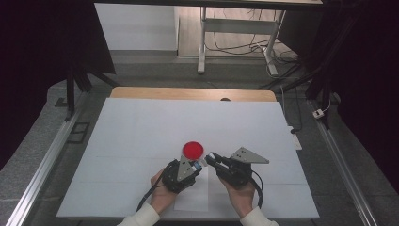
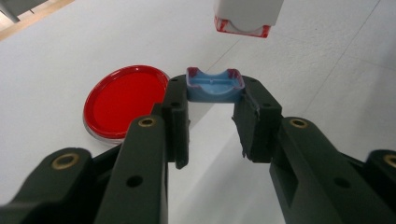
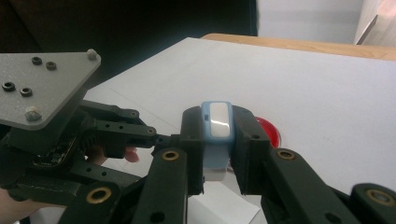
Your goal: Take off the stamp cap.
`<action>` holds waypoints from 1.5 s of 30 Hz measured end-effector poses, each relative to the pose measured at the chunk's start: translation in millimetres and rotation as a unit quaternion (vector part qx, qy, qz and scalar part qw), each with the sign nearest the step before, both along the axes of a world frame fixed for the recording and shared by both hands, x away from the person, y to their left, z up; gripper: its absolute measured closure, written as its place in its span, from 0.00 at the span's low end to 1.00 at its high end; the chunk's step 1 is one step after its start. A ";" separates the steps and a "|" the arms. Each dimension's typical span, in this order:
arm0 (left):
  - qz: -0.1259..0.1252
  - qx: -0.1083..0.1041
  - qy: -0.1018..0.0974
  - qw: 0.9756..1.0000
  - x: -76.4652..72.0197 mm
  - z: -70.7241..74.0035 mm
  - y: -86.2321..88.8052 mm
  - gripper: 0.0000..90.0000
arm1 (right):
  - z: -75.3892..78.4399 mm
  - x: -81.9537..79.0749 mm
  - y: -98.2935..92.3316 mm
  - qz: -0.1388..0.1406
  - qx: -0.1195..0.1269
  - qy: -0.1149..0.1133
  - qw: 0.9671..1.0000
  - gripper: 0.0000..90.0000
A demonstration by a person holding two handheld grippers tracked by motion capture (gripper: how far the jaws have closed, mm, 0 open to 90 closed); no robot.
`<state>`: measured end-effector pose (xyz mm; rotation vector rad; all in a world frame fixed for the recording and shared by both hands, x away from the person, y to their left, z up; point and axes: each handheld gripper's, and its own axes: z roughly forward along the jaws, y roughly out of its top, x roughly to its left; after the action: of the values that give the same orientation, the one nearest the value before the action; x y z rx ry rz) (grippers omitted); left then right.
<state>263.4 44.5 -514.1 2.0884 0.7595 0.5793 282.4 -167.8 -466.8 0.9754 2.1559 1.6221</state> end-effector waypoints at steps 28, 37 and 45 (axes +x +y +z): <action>0.009 -0.034 0.006 0.999 -16.3 14.6 66.0 0.73 | 1.5 4.0 -7.3 0.010 0.001 -0.008 1.000 0.84; 0.012 -0.042 0.014 0.999 -23.9 16.7 93.5 0.73 | 1.6 4.5 -7.6 0.015 -0.008 -0.013 1.000 0.84; 0.029 -0.045 0.017 0.998 -32.7 17.0 120.1 0.73 | 2.8 6.2 -10.2 0.017 -0.009 -0.018 1.000 0.83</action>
<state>230.7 164.6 -497.0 2.0043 0.8526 0.5316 288.6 -178.0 -463.9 0.9025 2.1696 1.6205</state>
